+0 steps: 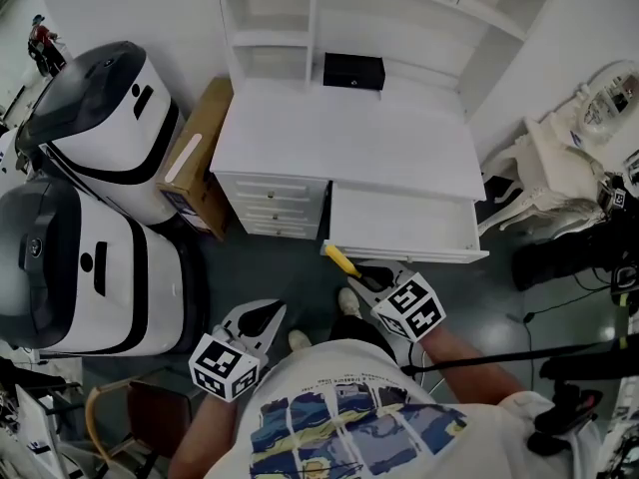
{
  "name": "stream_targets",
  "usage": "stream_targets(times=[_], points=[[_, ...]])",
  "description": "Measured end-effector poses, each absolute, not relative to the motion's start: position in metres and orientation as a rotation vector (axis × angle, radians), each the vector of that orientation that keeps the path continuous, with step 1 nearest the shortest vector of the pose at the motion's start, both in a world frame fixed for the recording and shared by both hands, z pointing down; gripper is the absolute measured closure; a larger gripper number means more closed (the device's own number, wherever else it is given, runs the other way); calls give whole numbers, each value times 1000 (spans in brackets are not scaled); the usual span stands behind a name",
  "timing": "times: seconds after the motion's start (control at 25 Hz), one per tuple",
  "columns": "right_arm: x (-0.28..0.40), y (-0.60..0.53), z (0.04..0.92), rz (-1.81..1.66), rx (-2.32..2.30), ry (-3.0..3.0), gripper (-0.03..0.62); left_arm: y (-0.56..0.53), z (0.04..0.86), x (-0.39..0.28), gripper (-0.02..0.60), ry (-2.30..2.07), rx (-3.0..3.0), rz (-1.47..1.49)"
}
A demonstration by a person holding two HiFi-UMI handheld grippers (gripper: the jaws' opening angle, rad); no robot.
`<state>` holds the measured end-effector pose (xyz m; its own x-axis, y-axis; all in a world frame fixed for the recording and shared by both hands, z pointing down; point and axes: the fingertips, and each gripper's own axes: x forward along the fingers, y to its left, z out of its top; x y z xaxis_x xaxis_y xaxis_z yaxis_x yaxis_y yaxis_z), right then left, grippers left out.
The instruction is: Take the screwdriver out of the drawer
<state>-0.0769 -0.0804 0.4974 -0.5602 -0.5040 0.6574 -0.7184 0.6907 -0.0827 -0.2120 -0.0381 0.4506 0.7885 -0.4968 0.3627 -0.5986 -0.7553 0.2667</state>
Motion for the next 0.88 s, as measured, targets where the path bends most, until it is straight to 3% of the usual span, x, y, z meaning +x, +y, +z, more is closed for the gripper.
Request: stream_targets(times=[0.88], points=[[-95, -79, 500, 426, 936, -2301, 500, -34, 456, -223, 568, -823, 2624, 387]])
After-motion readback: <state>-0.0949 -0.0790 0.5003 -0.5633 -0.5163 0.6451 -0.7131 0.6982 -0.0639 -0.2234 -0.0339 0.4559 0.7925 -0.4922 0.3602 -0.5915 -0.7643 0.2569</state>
